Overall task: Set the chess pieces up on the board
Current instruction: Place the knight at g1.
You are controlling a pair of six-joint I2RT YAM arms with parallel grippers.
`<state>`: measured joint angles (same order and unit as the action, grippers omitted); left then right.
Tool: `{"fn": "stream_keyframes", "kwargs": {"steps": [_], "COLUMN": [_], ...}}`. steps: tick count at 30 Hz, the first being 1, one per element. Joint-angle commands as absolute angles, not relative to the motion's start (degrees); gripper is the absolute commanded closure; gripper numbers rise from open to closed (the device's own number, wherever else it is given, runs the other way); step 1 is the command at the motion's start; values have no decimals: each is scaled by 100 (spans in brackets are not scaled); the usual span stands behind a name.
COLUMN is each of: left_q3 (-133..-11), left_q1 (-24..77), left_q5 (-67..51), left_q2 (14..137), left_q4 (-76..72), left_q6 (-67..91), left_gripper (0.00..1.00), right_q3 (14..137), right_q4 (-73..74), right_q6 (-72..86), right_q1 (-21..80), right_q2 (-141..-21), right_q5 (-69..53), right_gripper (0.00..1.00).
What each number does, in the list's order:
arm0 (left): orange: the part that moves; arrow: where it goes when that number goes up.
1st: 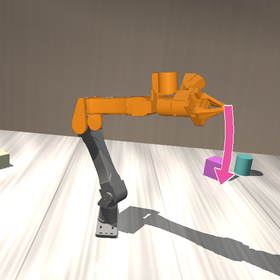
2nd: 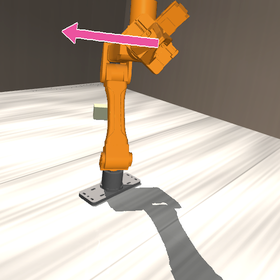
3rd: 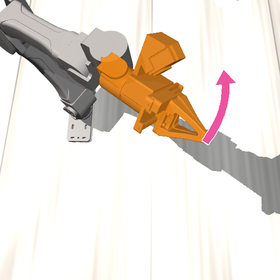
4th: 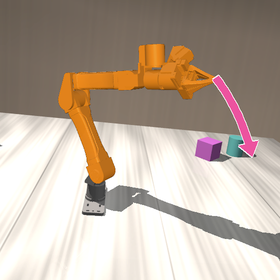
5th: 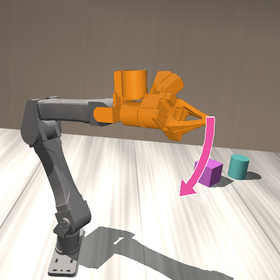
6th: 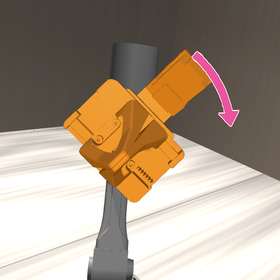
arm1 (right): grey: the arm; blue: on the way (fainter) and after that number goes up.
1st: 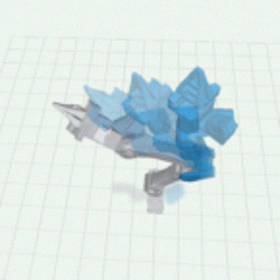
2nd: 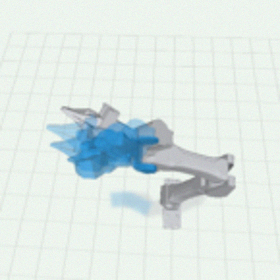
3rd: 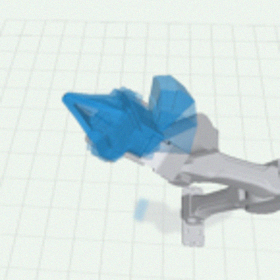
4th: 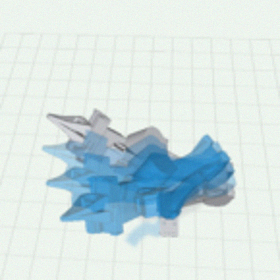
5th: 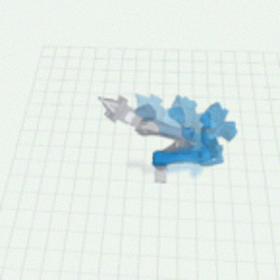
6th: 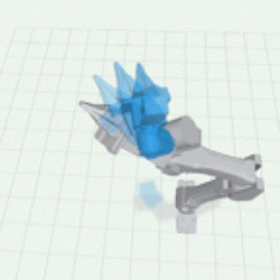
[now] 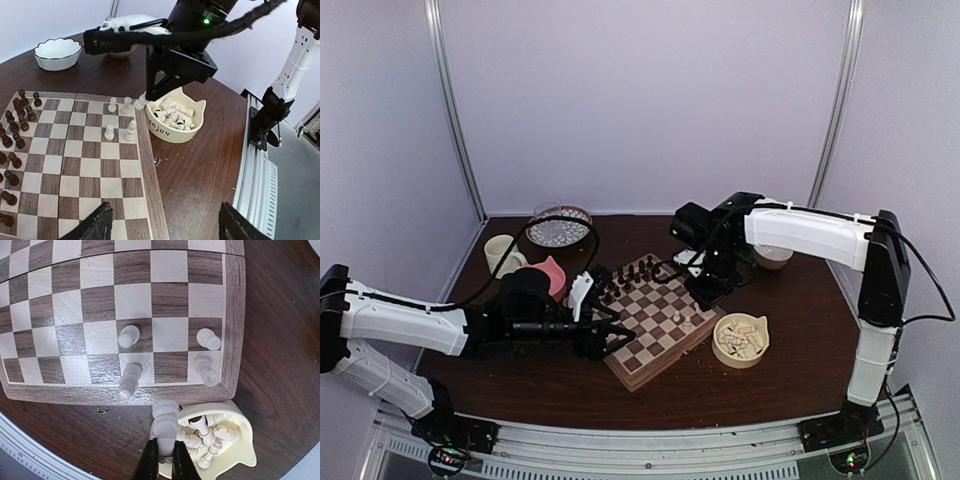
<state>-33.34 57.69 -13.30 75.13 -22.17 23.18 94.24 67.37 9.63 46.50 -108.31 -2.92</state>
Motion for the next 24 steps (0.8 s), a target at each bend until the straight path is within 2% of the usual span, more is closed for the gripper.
{"fn": "stream_keyframes", "kwargs": {"steps": [1,24], "left_q3": [-3498,-3542], "left_q1": [5755,5756], "left_q5": [-1266,-1350], "left_q2": [7479,7528], "left_q4": [-2338,-2304], "left_q6": [2283,2294], "left_gripper": [27,28], "right_q3": [9800,10413], "right_q4": [7078,7324], "right_q6": [819,545], "right_q1": [4539,4449], "right_q2": [-11167,-12133], "right_q5": [-175,-298], "right_gripper": [100,100]}}
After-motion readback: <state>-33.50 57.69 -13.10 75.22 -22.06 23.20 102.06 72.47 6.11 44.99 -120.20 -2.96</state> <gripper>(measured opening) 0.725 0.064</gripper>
